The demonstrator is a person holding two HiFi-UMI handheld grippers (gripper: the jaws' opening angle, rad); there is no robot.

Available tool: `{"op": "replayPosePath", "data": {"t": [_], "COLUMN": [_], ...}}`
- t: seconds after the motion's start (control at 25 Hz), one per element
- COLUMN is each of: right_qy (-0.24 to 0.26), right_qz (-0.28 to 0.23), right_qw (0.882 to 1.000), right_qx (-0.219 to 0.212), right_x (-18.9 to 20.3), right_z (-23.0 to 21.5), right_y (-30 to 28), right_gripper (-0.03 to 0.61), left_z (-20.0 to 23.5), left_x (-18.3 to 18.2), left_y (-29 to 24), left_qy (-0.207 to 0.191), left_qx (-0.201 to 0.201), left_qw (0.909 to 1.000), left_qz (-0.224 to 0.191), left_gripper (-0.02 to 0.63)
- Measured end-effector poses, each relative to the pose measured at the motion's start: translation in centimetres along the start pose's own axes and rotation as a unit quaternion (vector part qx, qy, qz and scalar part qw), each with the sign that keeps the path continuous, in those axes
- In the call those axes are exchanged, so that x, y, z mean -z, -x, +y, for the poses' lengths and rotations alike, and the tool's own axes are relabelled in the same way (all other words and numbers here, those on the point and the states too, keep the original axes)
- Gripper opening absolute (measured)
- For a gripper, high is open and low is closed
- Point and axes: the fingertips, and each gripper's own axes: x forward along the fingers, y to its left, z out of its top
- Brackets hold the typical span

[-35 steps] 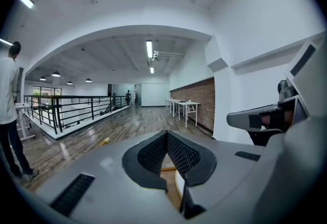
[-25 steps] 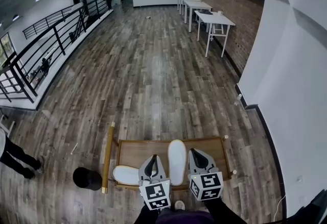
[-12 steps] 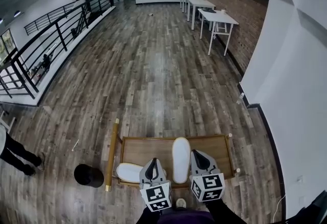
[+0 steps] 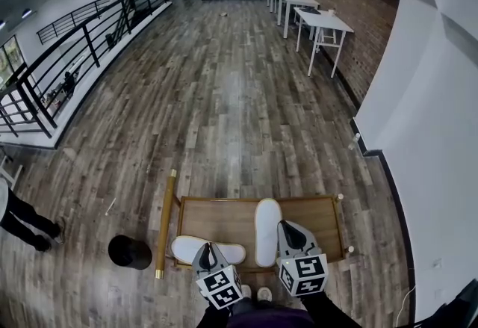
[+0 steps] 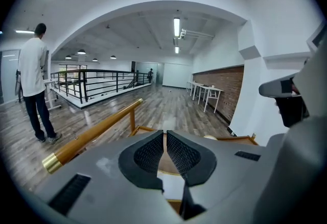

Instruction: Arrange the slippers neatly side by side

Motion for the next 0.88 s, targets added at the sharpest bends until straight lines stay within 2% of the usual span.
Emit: {"op": "replayPosePath", "data": {"t": [0.08, 0.16, 0.28, 0.36, 0.44, 0.6, 0.88], "right_qy": [0.003, 0.005, 0.013, 0.028, 0.051, 0.123, 0.236], "right_qz": [0.002, 0.005, 0.007, 0.015, 0.027, 0.060, 0.142], "right_qw": [1.000, 0.999, 0.992, 0.982, 0.970, 0.945, 0.875], "right_qx": [-0.016, -0.049, -0.129, -0.186, -0.236, -0.296, -0.397], "right_x": [0.2, 0.5, 1.3, 2.3, 3.3, 6.0, 13.0], "right_z": [0.7, 2.0, 5.4, 8.1, 10.9, 15.7, 21.3], "right_y": [-0.5, -1.2, -2.6, -3.6, -4.7, -6.9, -9.5], "right_gripper": [-0.002, -0.002, -0.002, -0.002, -0.002, 0.000, 0.060], "left_z": [0.8, 1.3, 2.2, 2.8, 3.6, 5.2, 7.7], "left_x": [0.4, 0.3, -0.3, -0.2, -0.3, -0.1, 0.1], "left_y": [0.0, 0.4, 1.3, 1.8, 2.3, 3.3, 3.4], "left_qy": [-0.003, -0.009, -0.015, -0.013, -0.013, -0.005, 0.004], "left_qx": [-0.012, -0.021, -0.036, -0.042, -0.051, -0.068, -0.088], "left_qw": [0.9999, 0.9997, 0.9990, 0.9987, 0.9981, 0.9972, 0.9959], "left_qz": [0.002, -0.002, -0.020, -0.025, -0.031, -0.031, -0.020], "left_gripper": [0.000, 0.000, 0.000, 0.000, 0.000, 0.000, 0.000]}}
